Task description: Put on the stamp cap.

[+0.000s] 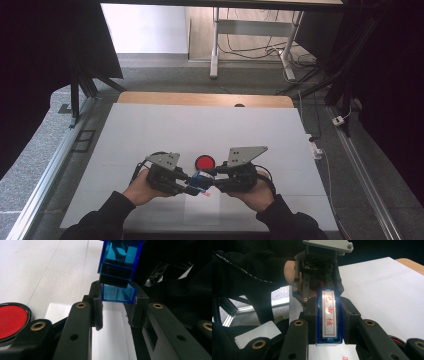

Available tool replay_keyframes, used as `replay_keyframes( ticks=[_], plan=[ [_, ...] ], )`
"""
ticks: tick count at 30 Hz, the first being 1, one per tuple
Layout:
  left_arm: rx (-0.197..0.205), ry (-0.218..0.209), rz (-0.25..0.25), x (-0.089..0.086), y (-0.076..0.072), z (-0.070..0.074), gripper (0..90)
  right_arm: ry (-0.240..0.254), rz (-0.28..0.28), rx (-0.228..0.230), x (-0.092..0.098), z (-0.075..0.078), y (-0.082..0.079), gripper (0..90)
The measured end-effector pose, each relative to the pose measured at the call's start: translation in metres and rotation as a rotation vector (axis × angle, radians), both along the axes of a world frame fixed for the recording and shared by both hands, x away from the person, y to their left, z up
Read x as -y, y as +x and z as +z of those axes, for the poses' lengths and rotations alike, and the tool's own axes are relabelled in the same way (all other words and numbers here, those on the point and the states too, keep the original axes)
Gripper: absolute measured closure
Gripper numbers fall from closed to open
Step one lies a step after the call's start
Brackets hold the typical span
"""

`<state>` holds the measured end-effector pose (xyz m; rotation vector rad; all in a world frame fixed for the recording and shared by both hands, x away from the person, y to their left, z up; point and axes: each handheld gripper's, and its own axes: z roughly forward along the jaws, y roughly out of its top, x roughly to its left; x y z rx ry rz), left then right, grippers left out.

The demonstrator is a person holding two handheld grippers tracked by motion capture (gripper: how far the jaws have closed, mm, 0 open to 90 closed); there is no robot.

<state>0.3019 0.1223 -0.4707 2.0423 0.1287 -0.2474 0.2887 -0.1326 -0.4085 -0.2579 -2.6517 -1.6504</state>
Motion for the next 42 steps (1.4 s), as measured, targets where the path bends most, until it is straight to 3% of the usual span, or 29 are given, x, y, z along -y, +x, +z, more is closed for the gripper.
replay_keyframes(
  ticks=[15,25,30,38,42],
  plan=[
    [-0.017,-0.04,-0.021,-0.0017,0.0008,0.0,68.5,0.013,0.03,-0.001,-0.0014,0.0,-0.0015,71.3],
    [0.007,-0.063,-0.032,-0.0038,-0.0006,0.0033,68.7,0.048,0.041,-0.024,-0.0008,-0.0013,-0.0003,71.4],
    [0.009,-0.061,-0.031,-0.0036,-0.0009,0.0032,68.7,0.067,0.042,-0.049,-0.0001,-0.0038,0.0015,71.3],
    [0.021,-0.031,0.001,-0.0021,-0.0019,0.0038,66.0,0.035,0.028,-0.016,-0.0022,-0.0025,-0.0003,71.3],
    [0.032,-0.018,0.029,-0.0016,-0.0035,0.0048,58.6,0.028,0.019,-0.015,-0.0021,-0.0034,0.0,71.3]
  ],
)
